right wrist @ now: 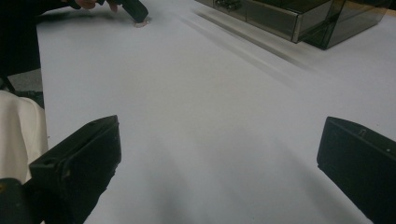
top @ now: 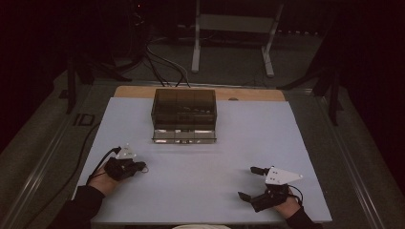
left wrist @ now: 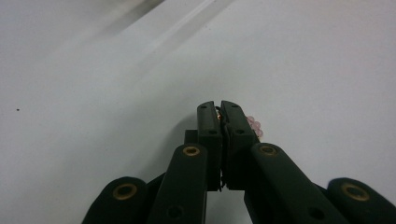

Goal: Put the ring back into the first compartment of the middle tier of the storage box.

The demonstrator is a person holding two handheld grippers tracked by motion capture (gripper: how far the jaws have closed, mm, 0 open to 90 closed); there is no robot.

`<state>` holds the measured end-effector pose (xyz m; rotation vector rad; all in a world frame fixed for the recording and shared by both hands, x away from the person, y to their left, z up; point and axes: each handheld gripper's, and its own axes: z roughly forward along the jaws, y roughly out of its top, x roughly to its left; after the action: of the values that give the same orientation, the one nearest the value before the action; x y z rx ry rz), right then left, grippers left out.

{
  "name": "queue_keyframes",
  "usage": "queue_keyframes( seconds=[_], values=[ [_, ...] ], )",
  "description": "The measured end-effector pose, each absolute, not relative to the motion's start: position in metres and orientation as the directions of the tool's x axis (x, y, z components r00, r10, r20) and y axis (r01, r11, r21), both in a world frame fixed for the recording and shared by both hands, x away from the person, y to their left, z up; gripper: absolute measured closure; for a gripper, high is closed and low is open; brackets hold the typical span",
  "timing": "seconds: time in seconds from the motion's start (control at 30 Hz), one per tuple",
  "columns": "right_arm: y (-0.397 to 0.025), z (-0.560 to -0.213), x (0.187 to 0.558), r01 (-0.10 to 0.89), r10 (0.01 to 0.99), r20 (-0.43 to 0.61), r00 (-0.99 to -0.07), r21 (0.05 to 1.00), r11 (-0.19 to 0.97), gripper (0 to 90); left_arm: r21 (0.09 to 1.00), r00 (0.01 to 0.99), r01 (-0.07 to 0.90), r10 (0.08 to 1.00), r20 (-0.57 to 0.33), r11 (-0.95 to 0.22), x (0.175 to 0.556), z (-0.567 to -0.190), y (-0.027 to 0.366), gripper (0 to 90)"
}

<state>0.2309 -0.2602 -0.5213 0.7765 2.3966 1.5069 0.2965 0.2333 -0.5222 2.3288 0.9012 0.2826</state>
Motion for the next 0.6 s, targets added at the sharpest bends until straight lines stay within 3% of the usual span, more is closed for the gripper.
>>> queue_keyframes(
  seconds=[0.6],
  values=[
    [-0.261,-0.521,0.231,0.322,0.533,0.102,-0.840,0.884,0.339,0.0,0.640,0.729,0.537,0.684,-0.024,-0.550,0.297,-0.510,0.237,90.0]
  ],
)
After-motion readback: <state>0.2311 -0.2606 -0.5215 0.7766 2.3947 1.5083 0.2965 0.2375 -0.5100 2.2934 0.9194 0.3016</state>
